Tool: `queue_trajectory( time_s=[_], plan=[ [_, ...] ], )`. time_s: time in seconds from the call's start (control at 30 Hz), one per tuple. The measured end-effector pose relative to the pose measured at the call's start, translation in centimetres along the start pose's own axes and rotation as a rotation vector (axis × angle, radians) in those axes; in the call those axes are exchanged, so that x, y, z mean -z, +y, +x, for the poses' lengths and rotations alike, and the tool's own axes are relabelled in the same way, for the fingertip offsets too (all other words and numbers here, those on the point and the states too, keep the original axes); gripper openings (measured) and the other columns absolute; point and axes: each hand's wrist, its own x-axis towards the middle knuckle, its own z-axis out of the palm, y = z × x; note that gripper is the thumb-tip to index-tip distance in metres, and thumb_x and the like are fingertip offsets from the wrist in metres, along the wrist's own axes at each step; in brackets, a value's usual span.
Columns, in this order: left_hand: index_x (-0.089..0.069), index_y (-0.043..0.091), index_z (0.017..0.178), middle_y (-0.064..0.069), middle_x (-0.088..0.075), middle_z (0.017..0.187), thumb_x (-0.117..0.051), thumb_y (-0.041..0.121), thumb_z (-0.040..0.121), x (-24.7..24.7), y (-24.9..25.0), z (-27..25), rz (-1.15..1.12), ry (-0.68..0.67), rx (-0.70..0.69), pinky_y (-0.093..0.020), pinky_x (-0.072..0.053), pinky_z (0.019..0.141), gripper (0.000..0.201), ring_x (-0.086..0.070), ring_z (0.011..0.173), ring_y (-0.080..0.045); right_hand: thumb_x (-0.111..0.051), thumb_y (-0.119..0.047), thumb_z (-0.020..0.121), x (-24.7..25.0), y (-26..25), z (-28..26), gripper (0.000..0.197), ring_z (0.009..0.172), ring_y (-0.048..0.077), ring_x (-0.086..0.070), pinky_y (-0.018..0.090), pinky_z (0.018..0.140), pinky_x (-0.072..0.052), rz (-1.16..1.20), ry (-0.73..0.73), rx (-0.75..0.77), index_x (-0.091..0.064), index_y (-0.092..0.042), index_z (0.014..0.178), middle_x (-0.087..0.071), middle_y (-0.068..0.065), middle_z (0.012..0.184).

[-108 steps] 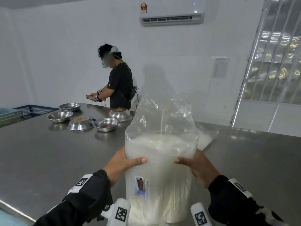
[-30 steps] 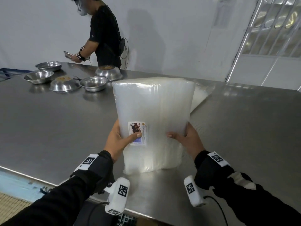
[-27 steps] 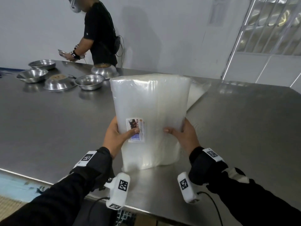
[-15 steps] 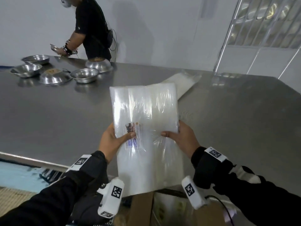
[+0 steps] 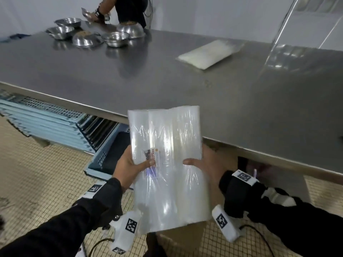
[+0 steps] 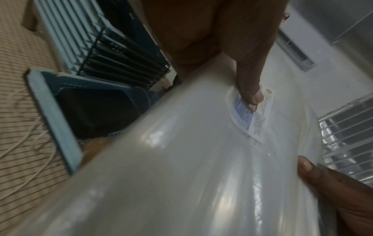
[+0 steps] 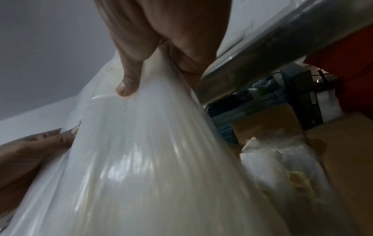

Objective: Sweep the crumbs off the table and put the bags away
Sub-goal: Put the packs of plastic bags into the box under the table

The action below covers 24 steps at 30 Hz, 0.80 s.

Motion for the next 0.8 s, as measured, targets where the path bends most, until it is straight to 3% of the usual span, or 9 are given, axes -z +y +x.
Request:
queue_trajectory(
  time_s=[0.07, 0.17, 0.23, 0.37, 0.5, 0.6, 0.67, 0.7, 0.8],
  plan=[
    [-0.050, 0.033, 0.106, 0.003, -0.064, 0.109, -0.077, 0.012, 0.071, -0.6, -1.9, -2.8, 0.040, 0.003, 0.042, -0.032, -0.051, 0.085, 0.050, -0.062, 0.102, -0.014, -0.079, -0.016, 0.072, -0.6, 2.0, -2.3, 0.053, 0.094, 0.000, -0.057, 0.000, 0.079, -0.041, -0.037, -0.034, -0.051, -0.049, -0.020, 0.115, -0.058, -0.011, 0.101],
    [-0.050, 0.026, 0.110, 0.001, -0.064, 0.108, -0.075, 0.010, 0.072, -1.5, -4.1, -5.9, 0.047, 0.000, 0.149, -0.035, -0.053, 0.084, 0.048, -0.062, 0.100, -0.018, -0.081, -0.025, 0.069, -1.7, 5.3, -4.7, 0.062, 0.115, 0.020, -0.056, 0.032, 0.100, -0.044, -0.069, -0.073, -0.143, -0.048, -0.012, 0.120, -0.060, 0.001, 0.120],
    [-0.049, 0.018, 0.119, -0.002, -0.064, 0.111, -0.074, 0.010, 0.073, -2.1, -5.5, -7.1, 0.064, -0.022, 0.216, -0.034, -0.053, 0.083, 0.053, -0.063, 0.101, -0.021, -0.082, -0.027, 0.067, -2.3, 7.3, -6.0, 0.073, 0.124, 0.020, -0.050, 0.040, 0.109, -0.038, -0.041, -0.091, -0.187, -0.046, -0.012, 0.128, -0.056, 0.002, 0.131],
    [-0.049, 0.016, 0.119, 0.004, -0.064, 0.104, -0.075, 0.010, 0.072, -3.8, -7.9, -6.6, 0.120, -0.078, 0.300, -0.042, -0.051, 0.091, 0.054, -0.062, 0.094, -0.014, -0.080, -0.023, 0.071, -2.9, 10.7, -6.7, 0.081, 0.133, 0.018, -0.038, 0.033, 0.111, -0.030, -0.014, -0.097, -0.294, -0.036, -0.011, 0.139, -0.042, -0.008, 0.136],
    [-0.046, 0.014, 0.127, 0.001, -0.063, 0.110, -0.077, 0.009, 0.071, -5.9, -10.4, -2.6, 0.148, -0.173, 0.340, -0.032, -0.049, 0.088, 0.064, -0.061, 0.096, -0.014, -0.079, -0.027, 0.072, -2.7, 14.7, -5.1, 0.087, 0.137, 0.023, -0.036, 0.033, 0.109, -0.031, 0.007, -0.022, -0.417, -0.031, -0.012, 0.143, -0.041, 0.003, 0.145],
    [-0.047, 0.014, 0.127, 0.000, -0.065, 0.114, -0.080, 0.010, 0.068, -8.0, -13.4, 1.7, 0.159, -0.240, 0.341, -0.040, -0.049, 0.097, 0.068, -0.060, 0.105, -0.019, -0.080, -0.027, 0.071, -2.4, 18.3, -2.5, 0.082, 0.134, 0.026, -0.040, 0.026, 0.100, -0.034, 0.004, 0.054, -0.462, -0.036, -0.006, 0.137, -0.044, 0.010, 0.143],
    [-0.047, 0.013, 0.125, 0.002, -0.065, 0.110, -0.080, 0.009, 0.068, -9.6, -15.4, 4.7, 0.175, -0.261, 0.333, -0.030, -0.051, 0.089, 0.066, -0.060, 0.104, -0.019, -0.078, -0.022, 0.073, -2.2, 20.5, -0.5, 0.081, 0.134, 0.026, -0.037, 0.025, 0.095, -0.031, 0.028, 0.100, -0.483, -0.033, -0.001, 0.137, -0.039, 0.016, 0.144],
    [-0.046, 0.013, 0.125, 0.001, -0.064, 0.111, -0.080, 0.010, 0.068, -10.4, -16.5, 6.1, 0.181, -0.273, 0.328, -0.028, -0.050, 0.088, 0.066, -0.060, 0.106, -0.020, -0.078, -0.020, 0.074, -2.1, 21.7, 0.3, 0.082, 0.135, 0.026, -0.036, 0.026, 0.097, -0.031, 0.059, 0.118, -0.492, -0.030, 0.000, 0.138, -0.037, 0.017, 0.145],
    [-0.044, 0.017, 0.130, -0.001, -0.062, 0.123, -0.082, 0.016, 0.066, -13.0, -19.4, 10.4, 0.187, -0.314, 0.298, -0.037, -0.045, 0.100, 0.075, -0.057, 0.116, -0.021, -0.077, -0.020, 0.075, -1.7, 24.9, 3.2, 0.091, 0.140, 0.025, -0.030, 0.031, 0.109, -0.028, 0.105, 0.191, -0.503, -0.021, -0.003, 0.146, -0.029, 0.014, 0.152]
  ],
)
